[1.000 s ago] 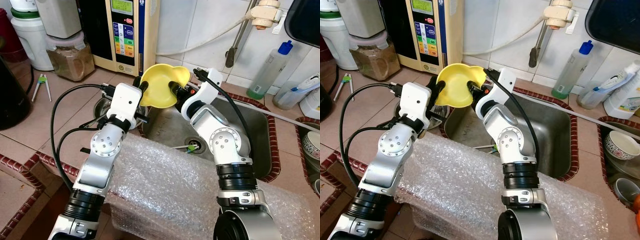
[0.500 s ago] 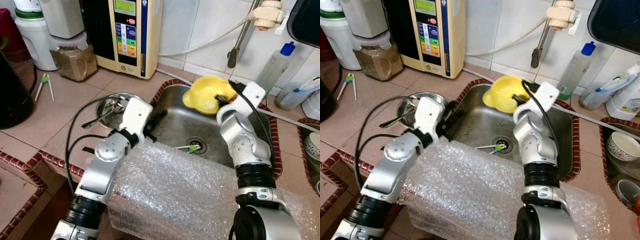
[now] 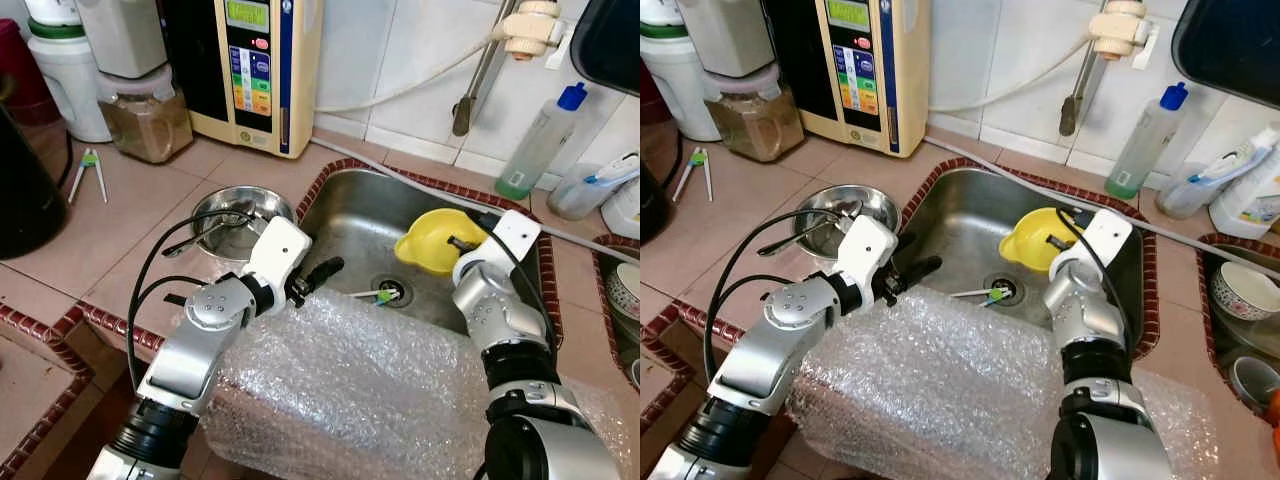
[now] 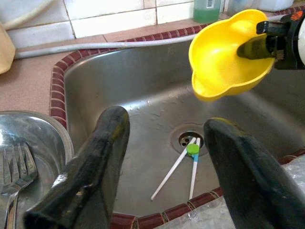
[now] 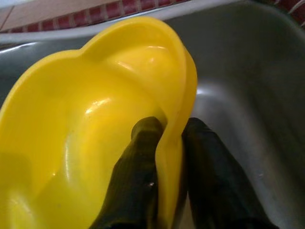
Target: Kitchen organization
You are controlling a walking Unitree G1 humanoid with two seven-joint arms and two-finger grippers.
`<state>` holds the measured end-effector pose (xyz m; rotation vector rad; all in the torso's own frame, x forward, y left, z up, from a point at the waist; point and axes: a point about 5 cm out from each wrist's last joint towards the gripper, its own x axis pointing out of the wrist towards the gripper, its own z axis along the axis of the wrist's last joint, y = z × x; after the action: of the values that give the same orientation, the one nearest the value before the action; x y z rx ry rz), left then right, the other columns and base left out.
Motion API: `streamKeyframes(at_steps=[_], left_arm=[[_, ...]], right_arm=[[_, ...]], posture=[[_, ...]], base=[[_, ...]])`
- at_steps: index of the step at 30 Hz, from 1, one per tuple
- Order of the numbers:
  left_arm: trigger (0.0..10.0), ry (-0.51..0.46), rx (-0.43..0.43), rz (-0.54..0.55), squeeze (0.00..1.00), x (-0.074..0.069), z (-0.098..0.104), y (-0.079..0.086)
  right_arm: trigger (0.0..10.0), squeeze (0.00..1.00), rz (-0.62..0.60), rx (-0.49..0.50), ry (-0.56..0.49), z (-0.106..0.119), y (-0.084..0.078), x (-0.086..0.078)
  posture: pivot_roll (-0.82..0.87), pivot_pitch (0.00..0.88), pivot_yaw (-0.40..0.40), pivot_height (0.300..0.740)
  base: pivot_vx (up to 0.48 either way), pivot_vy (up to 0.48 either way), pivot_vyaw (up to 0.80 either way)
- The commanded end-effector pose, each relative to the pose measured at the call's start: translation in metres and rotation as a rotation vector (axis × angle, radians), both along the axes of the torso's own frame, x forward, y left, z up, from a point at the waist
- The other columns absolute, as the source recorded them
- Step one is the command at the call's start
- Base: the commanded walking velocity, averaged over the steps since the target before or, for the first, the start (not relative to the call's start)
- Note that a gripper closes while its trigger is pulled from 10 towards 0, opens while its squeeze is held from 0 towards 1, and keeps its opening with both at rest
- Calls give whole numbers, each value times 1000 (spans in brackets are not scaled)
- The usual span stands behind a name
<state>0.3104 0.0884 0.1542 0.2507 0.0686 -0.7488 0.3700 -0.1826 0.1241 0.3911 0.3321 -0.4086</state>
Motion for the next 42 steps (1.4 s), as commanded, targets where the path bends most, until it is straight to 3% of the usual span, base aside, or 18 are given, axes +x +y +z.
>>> streamKeyframes(at_steps=[1,8,15,18,19,21,24,27,28,29,32,34,38,42], left_arm=[[10000,-6,12,-23,1000,-3,2,-5],[10000,3,30,-6,1000,-3,-1,-3],[10000,6,30,28,1000,-1,-1,1],[10000,0,33,28,1000,-1,0,0],[10000,-6,33,34,1000,0,1,0],[10000,-9,32,36,1000,0,1,-1],[10000,-22,33,52,1000,1,2,1],[10000,-65,32,137,1000,8,8,9],[10000,-108,13,244,1000,17,16,22],[10000,-108,13,244,1000,17,16,22],[10000,-188,24,460,1000,32,29,52],[10000,-207,8,540,1000,34,33,64],[10000,-258,-92,668,1000,33,42,82],[10000,-258,-99,734,1000,24,34,88]], right_arm=[[10000,1000,8,2,5,-1,2,1],[10000,1000,26,17,22,-8,9,0],[10000,1000,91,-51,-1,-1,14,4],[10000,1000,137,9,5,-2,23,5],[10000,1000,174,92,16,-3,32,5],[10000,1000,249,149,3,-1,43,6],[10000,1000,258,166,12,-2,47,5],[10000,1000,240,153,-15,0,44,5],[10000,1000,246,139,-35,1,43,5],[10000,1000,246,139,-35,1,43,5],[10000,1000,333,130,-138,16,50,5],[10000,1000,398,127,-190,24,58,3],[10000,1000,543,112,-259,32,75,-7],[10000,1000,623,65,-280,32,84,-17]], posture=[[166,67,-57,740],[172,67,-61,740],[168,70,-63,740],[164,71,-64,740],[161,72,-64,740],[162,73,-65,740],[160,74,-65,740],[163,77,-68,740],[162,77,-67,740],[162,77,-67,740],[161,80,-66,740],[159,81,-65,740],[154,84,-63,740],[154,87,-62,740]], base=[[0,0,0],[0,0,0],[0,0,0],[0,0,0],[0,0,0],[0,0,0],[0,0,0],[0,0,0],[0,0,0],[0,0,0],[0,0,0],[0,0,0],[0,0,0],[0,0,0]])
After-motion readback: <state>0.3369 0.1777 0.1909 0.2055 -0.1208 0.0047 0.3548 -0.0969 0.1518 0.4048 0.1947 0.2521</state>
